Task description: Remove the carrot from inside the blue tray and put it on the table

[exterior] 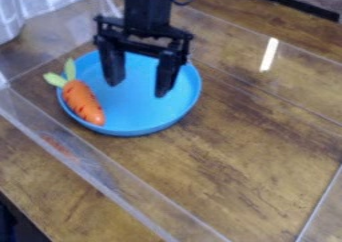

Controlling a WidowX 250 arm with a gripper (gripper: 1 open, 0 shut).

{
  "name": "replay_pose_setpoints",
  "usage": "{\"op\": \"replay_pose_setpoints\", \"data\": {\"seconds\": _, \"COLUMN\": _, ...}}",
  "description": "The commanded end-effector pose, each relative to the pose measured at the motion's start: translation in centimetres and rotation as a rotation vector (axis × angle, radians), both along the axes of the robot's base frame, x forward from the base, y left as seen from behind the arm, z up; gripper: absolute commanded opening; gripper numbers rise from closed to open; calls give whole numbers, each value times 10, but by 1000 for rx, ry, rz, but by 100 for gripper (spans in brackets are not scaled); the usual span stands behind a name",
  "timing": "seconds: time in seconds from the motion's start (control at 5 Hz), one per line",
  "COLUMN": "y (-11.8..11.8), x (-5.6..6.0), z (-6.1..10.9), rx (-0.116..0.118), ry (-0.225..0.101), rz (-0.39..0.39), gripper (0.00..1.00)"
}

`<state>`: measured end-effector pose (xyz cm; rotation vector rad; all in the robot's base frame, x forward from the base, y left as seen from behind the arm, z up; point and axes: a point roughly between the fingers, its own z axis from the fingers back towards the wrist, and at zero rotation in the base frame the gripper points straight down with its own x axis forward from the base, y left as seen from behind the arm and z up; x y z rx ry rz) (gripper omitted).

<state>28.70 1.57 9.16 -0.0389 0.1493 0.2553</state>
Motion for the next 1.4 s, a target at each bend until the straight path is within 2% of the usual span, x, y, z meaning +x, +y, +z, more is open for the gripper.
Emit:
{"op": "replay_pose_setpoints", "data": {"seconds": 0.0, "y": 20, "x": -8, "z": 6, "rx": -11, "ry": -54, "rz": 192, "gripper": 100}}
{"op": "replay_pose_setpoints", "data": {"seconds": 0.2, "y": 38, "x": -13, "z": 6, "rx": -27, "ry": -78, "rz": 375, "gripper": 100}}
{"op": "replay_pose_setpoints", "data": {"seconds": 0.4, "y": 59, "x": -18, "z": 2, "rx": -52, "ry": -99, "rz": 505, "gripper": 100}}
{"op": "replay_pose_setpoints", "data": {"seconds": 0.6, "y": 73, "x": -21, "z": -11, "rx": -68, "ry": -110, "rz": 574, "gripper": 100}}
{"op": "replay_pose_setpoints", "data": {"seconds": 0.8, "y": 77, "x": -18, "z": -23, "rx": -75, "ry": -120, "rz": 614, "gripper": 100}}
{"op": "replay_pose_setpoints", "data": {"seconds": 1.0, "y": 78, "x": -15, "z": -37, "rx": -66, "ry": -128, "rz": 637, "gripper": 100}}
{"op": "replay_pose_setpoints", "data": {"seconds": 1.2, "y": 80, "x": -11, "z": -50, "rx": -61, "ry": -143, "rz": 711, "gripper": 100}}
